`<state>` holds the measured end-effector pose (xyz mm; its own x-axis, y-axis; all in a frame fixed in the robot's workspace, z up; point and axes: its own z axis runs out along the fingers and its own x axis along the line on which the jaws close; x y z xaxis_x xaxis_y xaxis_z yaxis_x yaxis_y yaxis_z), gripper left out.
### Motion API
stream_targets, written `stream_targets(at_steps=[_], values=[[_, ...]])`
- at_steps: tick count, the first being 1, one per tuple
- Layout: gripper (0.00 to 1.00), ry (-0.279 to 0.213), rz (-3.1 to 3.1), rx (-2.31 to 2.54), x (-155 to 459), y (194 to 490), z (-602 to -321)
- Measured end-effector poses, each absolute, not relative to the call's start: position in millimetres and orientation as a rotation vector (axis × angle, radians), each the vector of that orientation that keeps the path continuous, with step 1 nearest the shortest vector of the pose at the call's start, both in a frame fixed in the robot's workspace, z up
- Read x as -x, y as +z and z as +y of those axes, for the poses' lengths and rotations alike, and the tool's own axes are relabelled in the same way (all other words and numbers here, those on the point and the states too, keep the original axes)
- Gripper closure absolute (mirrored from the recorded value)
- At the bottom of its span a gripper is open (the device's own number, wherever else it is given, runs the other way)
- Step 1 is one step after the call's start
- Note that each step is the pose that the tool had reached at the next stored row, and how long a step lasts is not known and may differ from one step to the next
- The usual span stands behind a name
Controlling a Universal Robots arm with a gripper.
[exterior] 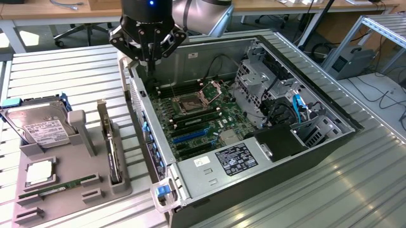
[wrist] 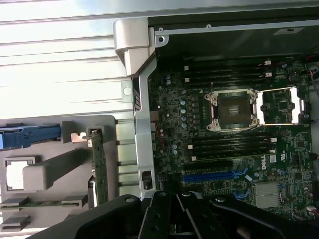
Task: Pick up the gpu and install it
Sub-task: 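Reach for the gpu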
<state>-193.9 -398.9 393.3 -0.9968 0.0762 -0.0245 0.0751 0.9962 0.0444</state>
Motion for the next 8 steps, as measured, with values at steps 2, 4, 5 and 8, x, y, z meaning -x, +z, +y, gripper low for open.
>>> stream_targets(at_steps=[2,4,5,8], values=[[0.89,0.068,3.112,-0.118,194.3,393.3,-398.9],[0.89,0.068,3.112,-0.118,194.7,393.3,-398.9],[0.89,0.068,3.112,-0.118,194.9,393.3,-398.9],[0.89,0.068,3.113,-0.118,195.5,393.3,-398.9]])
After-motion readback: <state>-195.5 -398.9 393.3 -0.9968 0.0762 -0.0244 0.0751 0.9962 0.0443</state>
